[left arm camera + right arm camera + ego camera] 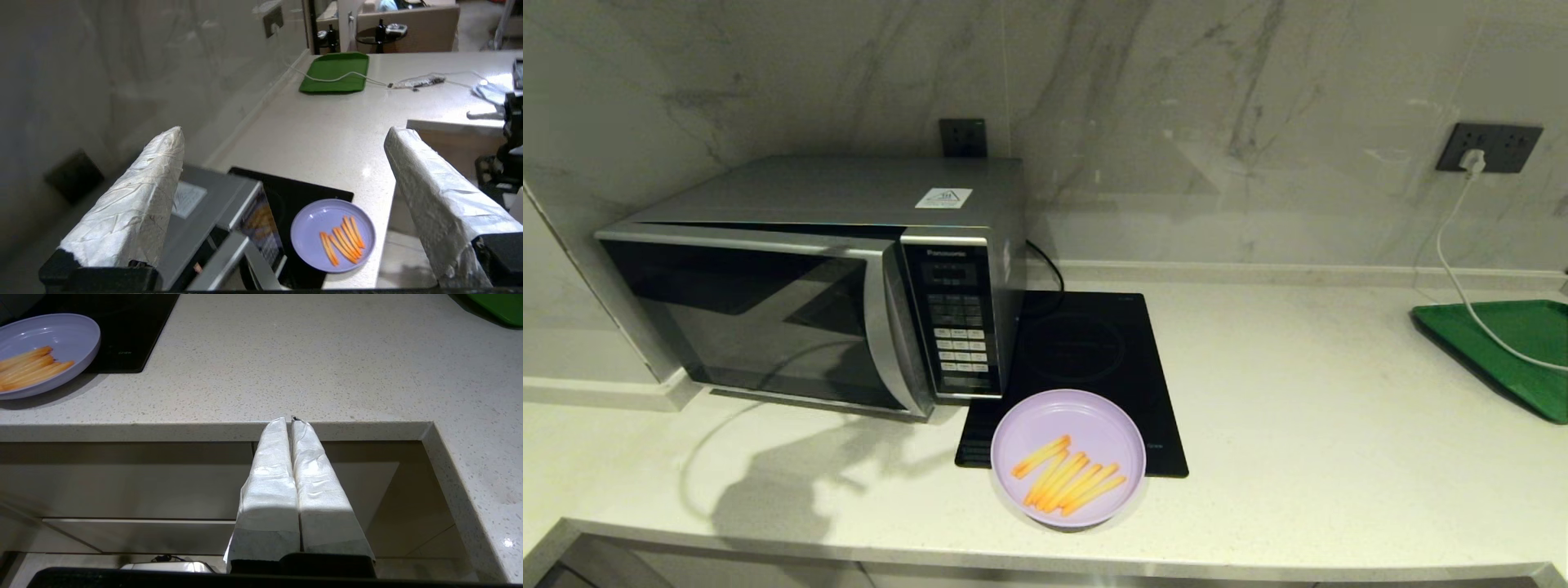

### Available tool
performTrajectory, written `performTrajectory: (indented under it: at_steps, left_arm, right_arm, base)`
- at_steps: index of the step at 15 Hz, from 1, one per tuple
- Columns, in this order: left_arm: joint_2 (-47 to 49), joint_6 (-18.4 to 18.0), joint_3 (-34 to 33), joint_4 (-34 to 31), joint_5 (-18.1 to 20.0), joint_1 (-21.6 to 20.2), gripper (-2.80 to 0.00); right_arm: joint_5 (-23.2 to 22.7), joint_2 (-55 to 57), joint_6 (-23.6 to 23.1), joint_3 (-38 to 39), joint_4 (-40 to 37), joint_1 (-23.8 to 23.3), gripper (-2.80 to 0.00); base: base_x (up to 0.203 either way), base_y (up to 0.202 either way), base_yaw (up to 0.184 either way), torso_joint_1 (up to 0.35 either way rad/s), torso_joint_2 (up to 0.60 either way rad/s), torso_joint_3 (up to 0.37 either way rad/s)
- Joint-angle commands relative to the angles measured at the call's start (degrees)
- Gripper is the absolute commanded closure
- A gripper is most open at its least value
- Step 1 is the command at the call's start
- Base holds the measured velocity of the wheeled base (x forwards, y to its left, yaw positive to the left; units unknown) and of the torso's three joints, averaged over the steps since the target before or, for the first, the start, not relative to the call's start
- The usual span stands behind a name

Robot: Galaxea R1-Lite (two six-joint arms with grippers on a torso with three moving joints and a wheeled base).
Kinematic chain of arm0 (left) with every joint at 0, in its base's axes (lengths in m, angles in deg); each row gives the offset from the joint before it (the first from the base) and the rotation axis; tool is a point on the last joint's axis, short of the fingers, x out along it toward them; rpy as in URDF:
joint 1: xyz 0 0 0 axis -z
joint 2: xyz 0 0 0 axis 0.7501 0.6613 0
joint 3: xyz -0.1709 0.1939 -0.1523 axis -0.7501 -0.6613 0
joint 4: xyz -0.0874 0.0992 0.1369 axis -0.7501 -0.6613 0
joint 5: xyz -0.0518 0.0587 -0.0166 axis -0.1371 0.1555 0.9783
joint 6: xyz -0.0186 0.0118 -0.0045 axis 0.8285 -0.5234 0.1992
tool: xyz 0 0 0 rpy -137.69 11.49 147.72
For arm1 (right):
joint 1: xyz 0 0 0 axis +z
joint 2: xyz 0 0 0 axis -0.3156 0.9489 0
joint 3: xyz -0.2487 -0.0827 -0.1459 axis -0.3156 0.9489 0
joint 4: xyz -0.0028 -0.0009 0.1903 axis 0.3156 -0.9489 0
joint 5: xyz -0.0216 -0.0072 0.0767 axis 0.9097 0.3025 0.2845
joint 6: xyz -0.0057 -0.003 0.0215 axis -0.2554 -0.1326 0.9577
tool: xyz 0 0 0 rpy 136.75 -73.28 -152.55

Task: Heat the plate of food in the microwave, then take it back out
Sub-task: Open the microwave oven

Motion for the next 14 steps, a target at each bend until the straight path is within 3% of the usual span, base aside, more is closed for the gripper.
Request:
performTrajectory:
  at_steps: [1, 3, 4, 9, 11, 13, 14]
  left_arm:
    - [-0.48, 0.56, 7.87, 0.43, 0.43, 2.63, -2.8]
    - [-0.24, 1.03, 11.25, 0.43, 0.43, 5.74, -2.8]
    - [-0.2, -0.68, 10.5, 0.43, 0.43, 6.67, -2.8]
    - [-2.12, -21.03, 5.62, 0.43, 0.43, 7.88, -2.8]
    - [-1.44, -34.97, 5.48, 0.43, 0.43, 7.38, -2.8]
    - [-2.18, -44.28, 5.42, 0.43, 0.43, 5.2, -2.8]
    - [-3.14, -46.97, 4.07, 0.43, 0.43, 4.93, -2.8]
  right_arm:
    - [0.01, 0.0, 0.03, -0.01, -0.07, 0.01, 0.0]
    - [0.09, 0.0, 0.03, -0.01, -0.07, 0.01, 0.0]
    - [0.01, 0.0, 0.03, -0.01, -0.07, 0.01, 0.0]
    - [0.09, 0.0, 0.03, -0.01, -0.07, 0.01, 0.0]
    - [0.01, 0.0, 0.03, -0.01, -0.07, 0.01, 0.0]
    - [0.02, 0.0, 0.03, -0.01, -0.07, 0.01, 0.0]
    - [0.01, 0.0, 0.1, -0.01, -0.07, 0.01, 0.0]
  base:
    - [0.0, 0.0, 0.0, 0.0, 0.0, 0.0]
    - [0.0, 0.0, 0.0, 0.0, 0.0, 0.0]
    - [0.0, 0.0, 0.0, 0.0, 0.0, 0.0]
    - [0.0, 0.0, 0.0, 0.0, 0.0, 0.0]
    - [0.0, 0.0, 0.0, 0.0, 0.0, 0.0]
    - [0.0, 0.0, 0.0, 0.0, 0.0, 0.0]
    - [0.0, 0.0, 0.0, 0.0, 0.0, 0.0]
